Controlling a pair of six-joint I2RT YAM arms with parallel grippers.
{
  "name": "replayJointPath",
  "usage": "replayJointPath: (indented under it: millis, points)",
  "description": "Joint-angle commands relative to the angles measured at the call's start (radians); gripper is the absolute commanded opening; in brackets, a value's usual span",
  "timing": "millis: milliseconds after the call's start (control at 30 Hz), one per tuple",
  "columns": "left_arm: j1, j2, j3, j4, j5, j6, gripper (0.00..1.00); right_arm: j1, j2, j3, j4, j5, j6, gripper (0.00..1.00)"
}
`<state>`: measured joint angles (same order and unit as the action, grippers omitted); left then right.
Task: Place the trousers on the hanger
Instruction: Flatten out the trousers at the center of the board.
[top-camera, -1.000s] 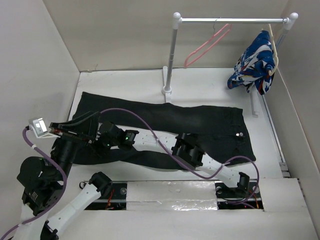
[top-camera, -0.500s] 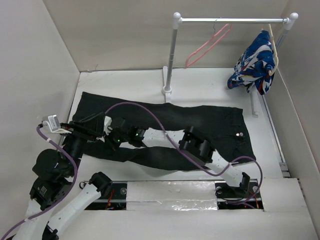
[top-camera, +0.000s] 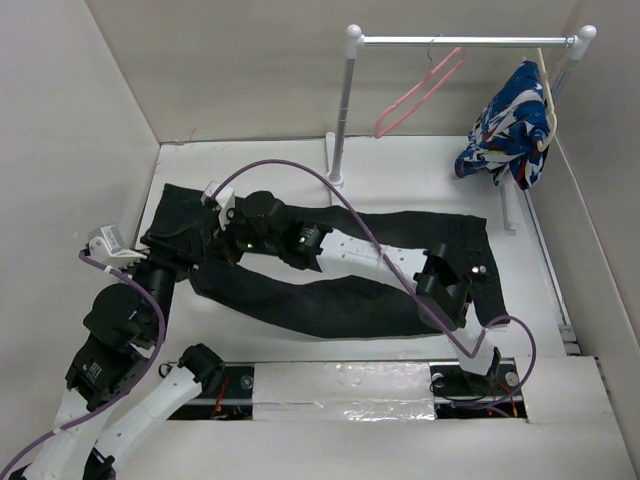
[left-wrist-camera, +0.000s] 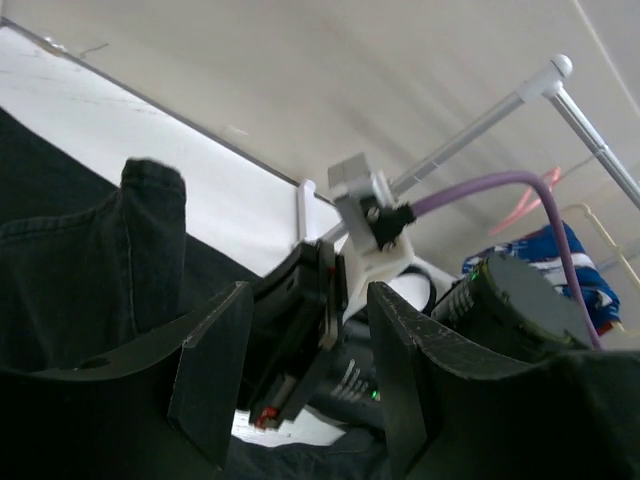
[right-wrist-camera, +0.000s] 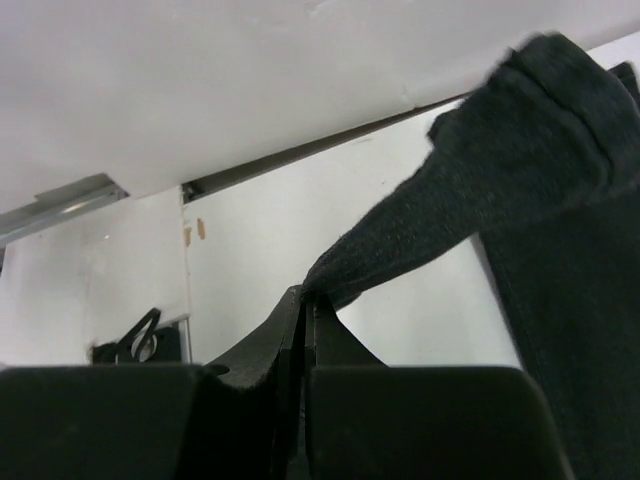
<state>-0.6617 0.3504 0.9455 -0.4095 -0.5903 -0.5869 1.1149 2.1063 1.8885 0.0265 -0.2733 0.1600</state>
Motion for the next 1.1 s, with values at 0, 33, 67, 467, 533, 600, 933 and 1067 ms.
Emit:
replayJointPath:
  millis: [0,33,67,467,533,600,933,1067]
  points:
    - [-0.006,-0.014,0.035,-0.005,-0.098,-0.027,0.47,0.040,-0.038,-0.032,0.001,-0.072,-0.033,0.00]
    - [-0.006,-0.027,0.038,-0.009,-0.109,-0.028,0.47,0.040,-0.043,-0.026,-0.010,-0.089,-0.040,0.00]
    - [-0.006,-0.031,0.050,-0.017,-0.121,-0.031,0.47,0.049,-0.046,-0.020,-0.016,-0.110,-0.048,0.00]
    - [-0.006,-0.039,0.070,-0.068,-0.207,-0.050,0.48,-0.007,0.223,0.384,-0.269,-0.045,-0.056,0.00]
    - [-0.006,-0.034,0.079,-0.101,-0.230,-0.060,0.47,-0.039,0.286,0.478,-0.332,0.017,-0.040,0.03]
    - [-0.006,-0.036,0.078,-0.117,-0.246,-0.079,0.47,-0.078,0.369,0.591,-0.365,0.014,-0.022,0.16]
    - [-0.006,0.074,0.026,-0.138,-0.266,-0.137,0.48,-0.142,0.018,0.158,-0.248,0.120,-0.045,0.82]
    - [-0.006,0.156,-0.052,-0.157,-0.231,-0.221,0.46,-0.122,-0.237,-0.198,-0.169,0.212,-0.094,0.23]
